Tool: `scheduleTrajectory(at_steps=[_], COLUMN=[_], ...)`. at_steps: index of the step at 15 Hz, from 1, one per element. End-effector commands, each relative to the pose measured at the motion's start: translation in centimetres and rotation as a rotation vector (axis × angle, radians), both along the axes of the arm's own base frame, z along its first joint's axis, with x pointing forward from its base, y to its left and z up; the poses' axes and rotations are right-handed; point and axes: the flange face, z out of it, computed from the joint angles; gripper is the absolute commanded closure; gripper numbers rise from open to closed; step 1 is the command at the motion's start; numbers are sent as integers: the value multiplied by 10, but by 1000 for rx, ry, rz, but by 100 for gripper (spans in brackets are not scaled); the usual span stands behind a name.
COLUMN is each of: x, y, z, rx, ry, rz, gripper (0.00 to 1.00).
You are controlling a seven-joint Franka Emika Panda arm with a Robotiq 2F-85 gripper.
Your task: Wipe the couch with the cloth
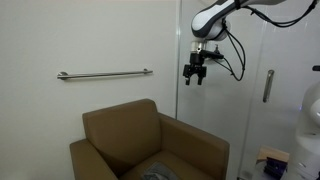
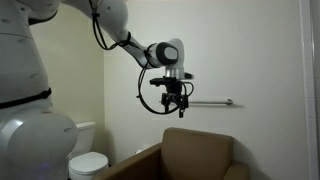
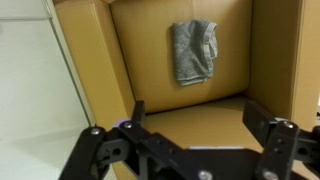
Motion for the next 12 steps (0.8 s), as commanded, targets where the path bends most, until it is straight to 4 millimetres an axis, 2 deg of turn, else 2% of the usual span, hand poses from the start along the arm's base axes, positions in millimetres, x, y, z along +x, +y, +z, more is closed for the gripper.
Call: scheduleTrajectory(at_steps=[1, 2, 4, 7, 9, 10, 12], x=[0, 7, 22, 51, 62, 65, 56], y=[0, 6, 23, 61, 91, 107, 132], z=[0, -6, -34, -94, -139, -163, -206], rx=[0, -2, -1, 1, 27, 47, 117], ry=[1, -4, -4, -29, -38, -31, -2], rz=[0, 13, 49, 116, 150, 163, 186], gripper=[0, 0, 0, 0, 0, 0, 0])
